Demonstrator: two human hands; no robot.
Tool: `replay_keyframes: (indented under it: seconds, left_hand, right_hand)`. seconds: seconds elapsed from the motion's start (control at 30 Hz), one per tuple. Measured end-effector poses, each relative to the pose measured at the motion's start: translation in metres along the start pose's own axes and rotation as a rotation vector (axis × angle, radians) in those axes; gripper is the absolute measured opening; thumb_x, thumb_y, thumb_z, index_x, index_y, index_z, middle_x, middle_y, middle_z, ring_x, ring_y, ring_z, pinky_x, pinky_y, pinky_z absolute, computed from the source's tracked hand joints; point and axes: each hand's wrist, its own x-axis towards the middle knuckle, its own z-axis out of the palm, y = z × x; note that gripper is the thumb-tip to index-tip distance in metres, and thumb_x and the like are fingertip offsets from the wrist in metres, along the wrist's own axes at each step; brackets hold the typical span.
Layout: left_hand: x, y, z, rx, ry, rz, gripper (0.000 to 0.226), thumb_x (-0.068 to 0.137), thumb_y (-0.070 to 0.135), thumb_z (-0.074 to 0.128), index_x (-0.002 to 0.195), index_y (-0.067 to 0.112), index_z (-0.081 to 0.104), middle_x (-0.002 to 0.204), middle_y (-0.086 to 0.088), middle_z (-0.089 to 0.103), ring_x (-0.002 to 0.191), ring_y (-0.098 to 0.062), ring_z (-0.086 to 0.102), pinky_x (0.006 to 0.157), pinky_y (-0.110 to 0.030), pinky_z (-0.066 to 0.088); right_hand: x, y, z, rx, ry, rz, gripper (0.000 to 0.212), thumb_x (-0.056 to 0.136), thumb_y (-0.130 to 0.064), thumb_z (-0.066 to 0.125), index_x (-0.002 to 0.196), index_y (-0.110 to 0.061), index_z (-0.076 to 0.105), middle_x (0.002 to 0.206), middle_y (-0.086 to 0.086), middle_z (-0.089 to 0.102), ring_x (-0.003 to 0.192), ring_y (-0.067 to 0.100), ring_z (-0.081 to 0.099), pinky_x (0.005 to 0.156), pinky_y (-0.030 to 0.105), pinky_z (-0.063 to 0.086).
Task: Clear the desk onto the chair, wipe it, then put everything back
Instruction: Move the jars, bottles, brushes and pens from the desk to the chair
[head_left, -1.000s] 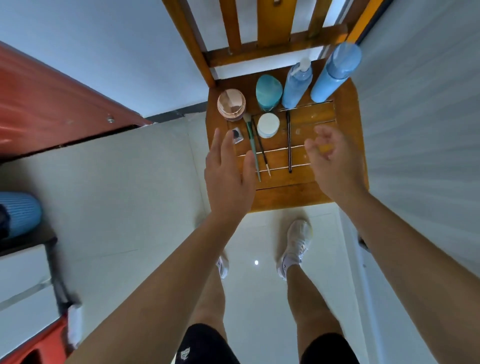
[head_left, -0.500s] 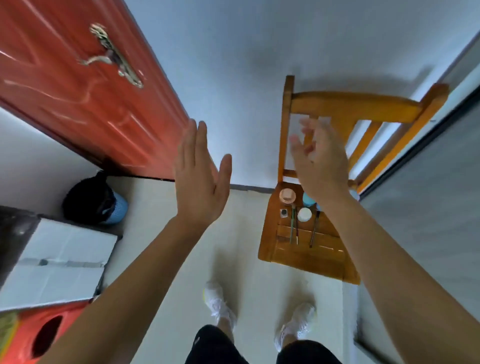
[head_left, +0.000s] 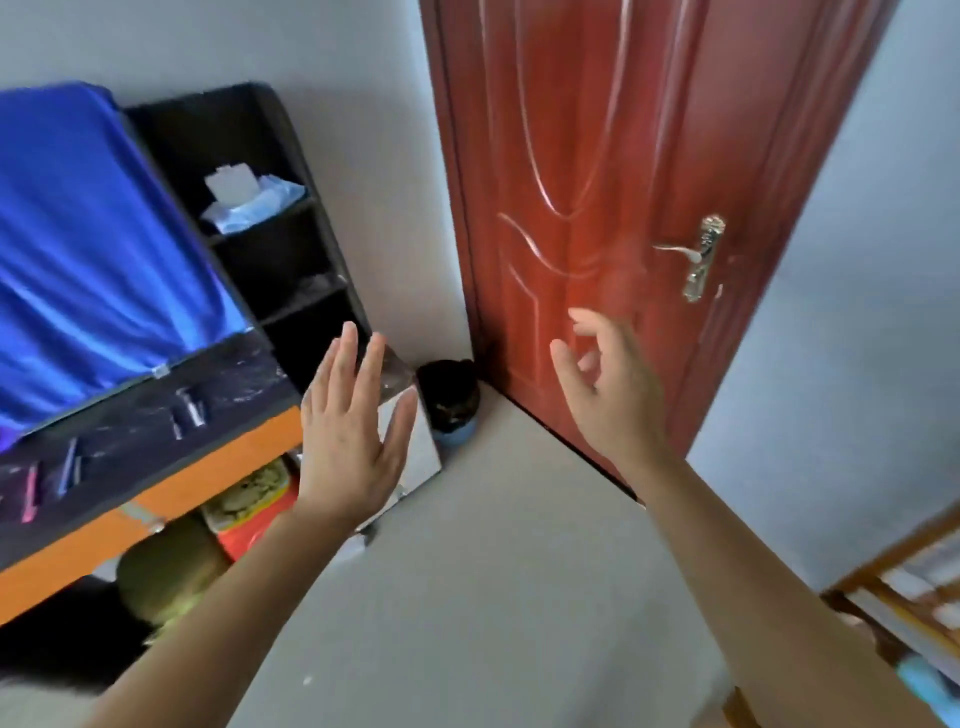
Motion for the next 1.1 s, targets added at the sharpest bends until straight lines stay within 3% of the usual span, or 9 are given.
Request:
replay_keyframes:
  seconds: [0.07,0.17,0.27,0.43,0.63,0.93,1.1]
  left_hand:
    - [-0.01,-0.055,-0.033,0.057,0.015,-0.055,0.062,0.102,0.044,0.038,0.155,0.012,0.029,0.164,-0.011,0.02,0.151,-0.031,0.018,0.119,-0.052,0.023]
    - [-0.04,-0.145,-0.09,0.135,0.045,-0.216,0.061,0.102,0.046,0.037,0.155,0.016,0.028,0.164,-0.009,0.019,0.15,-0.03,0.02,0.117,-0.056,0.026]
    - [-0.076,-0.214,-0.127,0.179,0.061,-0.381,0.063,0.101,0.049,0.036,0.155,0.017,0.028,0.164,-0.007,0.019,0.15,-0.029,0.019,0.117,-0.053,0.024]
    - [-0.114,-0.296,-0.153,0.219,0.06,-0.576,0.065,0.1,0.052,0.035,0.156,0.019,0.027,0.165,-0.006,0.018,0.15,-0.027,0.019,0.117,-0.051,0.027]
    - [-0.13,-0.378,-0.146,0.211,0.006,-0.715,0.066,0.098,0.052,0.036,0.155,0.02,0.029,0.165,-0.003,0.017,0.149,-0.026,0.02,0.116,-0.048,0.026]
    - [-0.075,-0.54,-0.121,0.189,-0.171,-0.891,0.06,0.101,0.046,0.045,0.154,0.02,0.031,0.164,-0.004,0.02,0.148,-0.026,0.023,0.116,-0.045,0.026]
    - [-0.048,-0.613,-0.112,0.208,-0.215,-0.977,0.059,0.099,0.045,0.048,0.151,0.02,0.035,0.161,-0.004,0.028,0.144,-0.027,0.028,0.111,-0.048,0.032]
  right_hand:
    - [0.001,-0.032,0.058,0.035,-0.06,-0.054,0.037,0.095,-0.034,0.063,0.129,-0.019,0.06,0.113,-0.003,0.061,0.074,0.001,0.055,0.072,0.019,0.048]
    - [-0.009,-0.105,0.161,0.047,-0.301,-0.103,0.037,0.094,-0.043,0.059,0.128,-0.028,0.058,0.115,-0.011,0.056,0.079,0.0,0.054,0.073,0.032,0.053]
    - [-0.024,-0.164,0.241,0.042,-0.508,-0.194,0.036,0.095,-0.048,0.055,0.127,-0.033,0.057,0.117,-0.017,0.051,0.084,0.0,0.053,0.075,0.032,0.052]
    - [-0.046,-0.224,0.345,0.05,-0.701,-0.278,0.038,0.095,-0.046,0.057,0.129,-0.03,0.057,0.123,-0.013,0.052,0.09,0.009,0.061,0.075,0.031,0.05]
    - [-0.068,-0.247,0.459,0.044,-0.836,-0.287,0.038,0.096,-0.046,0.057,0.129,-0.028,0.057,0.126,-0.01,0.054,0.094,0.009,0.061,0.066,0.024,0.039]
    - [-0.043,-0.256,0.627,-0.008,-1.015,-0.162,0.039,0.095,-0.048,0.056,0.13,-0.031,0.054,0.126,-0.009,0.055,0.093,0.014,0.062,0.068,0.029,0.043]
    - [-0.031,-0.255,0.699,-0.131,-1.125,-0.12,0.043,0.096,-0.05,0.053,0.133,-0.027,0.05,0.13,-0.004,0.055,0.102,0.019,0.064,0.071,0.031,0.041]
